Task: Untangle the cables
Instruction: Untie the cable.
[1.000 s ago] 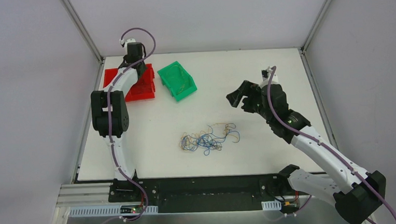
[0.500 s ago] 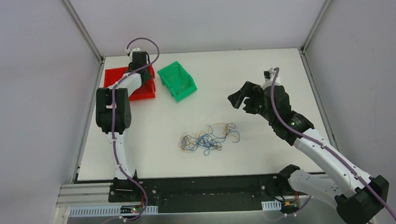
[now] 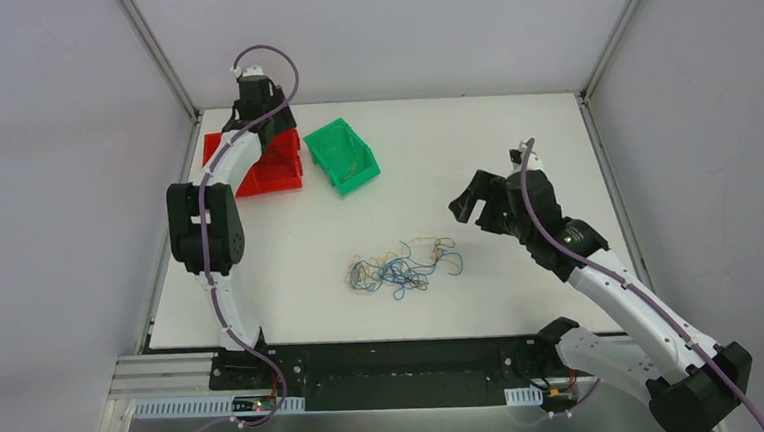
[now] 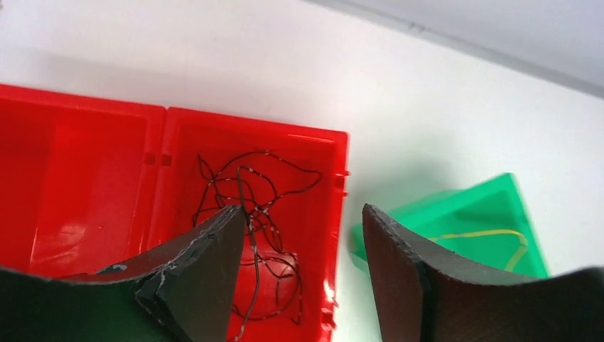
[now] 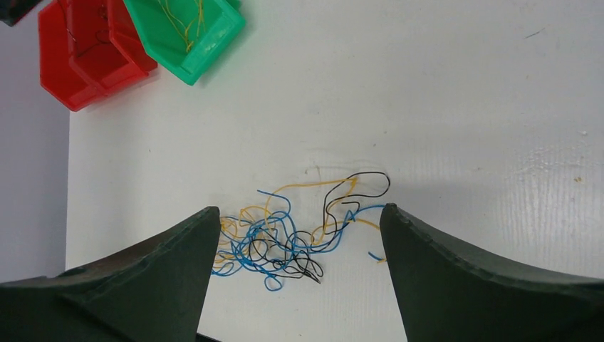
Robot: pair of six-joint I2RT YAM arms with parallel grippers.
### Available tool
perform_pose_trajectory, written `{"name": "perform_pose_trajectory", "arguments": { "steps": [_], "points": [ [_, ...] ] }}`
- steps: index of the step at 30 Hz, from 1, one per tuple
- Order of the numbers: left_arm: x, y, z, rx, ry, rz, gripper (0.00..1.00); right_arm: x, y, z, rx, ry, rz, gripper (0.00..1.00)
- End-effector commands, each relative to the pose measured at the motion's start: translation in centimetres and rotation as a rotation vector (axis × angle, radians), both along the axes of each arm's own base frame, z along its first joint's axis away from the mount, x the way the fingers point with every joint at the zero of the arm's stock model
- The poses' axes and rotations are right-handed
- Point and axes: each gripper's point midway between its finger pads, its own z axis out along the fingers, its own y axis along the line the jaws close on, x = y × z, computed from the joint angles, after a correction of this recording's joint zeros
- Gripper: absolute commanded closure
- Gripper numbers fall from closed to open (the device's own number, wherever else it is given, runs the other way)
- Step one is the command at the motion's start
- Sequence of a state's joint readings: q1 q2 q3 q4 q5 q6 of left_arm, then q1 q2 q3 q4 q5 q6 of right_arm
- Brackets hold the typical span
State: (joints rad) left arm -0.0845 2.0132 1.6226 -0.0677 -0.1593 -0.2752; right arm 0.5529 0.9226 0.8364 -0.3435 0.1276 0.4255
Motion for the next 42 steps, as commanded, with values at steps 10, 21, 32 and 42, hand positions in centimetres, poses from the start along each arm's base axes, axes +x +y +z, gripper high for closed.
{"name": "perform_pose_trajectory", "arguments": {
  "steps": [10, 21, 32, 42],
  "points": [
    [-12.0, -11.4, 11.7, -0.134, -0.124, -0.329, 0.17, -1.1, -1.2, -3.8, -0.053, 0.171, -0.001, 0.15],
    [-22.2, -24.2, 3.1, -0.199, 0.073, -0.751, 0.06, -1.4, 1.2, -7.3, 0.074, 0.322, 0.083, 0.4],
    [-25.8, -29.6, -2.6, -0.342, 0.184, -1.011, 0.15, -3.4, 3.9, -11.1, 0.036, 0.41, 0.171, 0.47],
    [-27.0, -30.1, -4.4, -0.361, 0.189, -1.067, 0.27, -2.6, 4.6, -10.9, 0.015, 0.4, 0.162, 0.49]
  ]
}}
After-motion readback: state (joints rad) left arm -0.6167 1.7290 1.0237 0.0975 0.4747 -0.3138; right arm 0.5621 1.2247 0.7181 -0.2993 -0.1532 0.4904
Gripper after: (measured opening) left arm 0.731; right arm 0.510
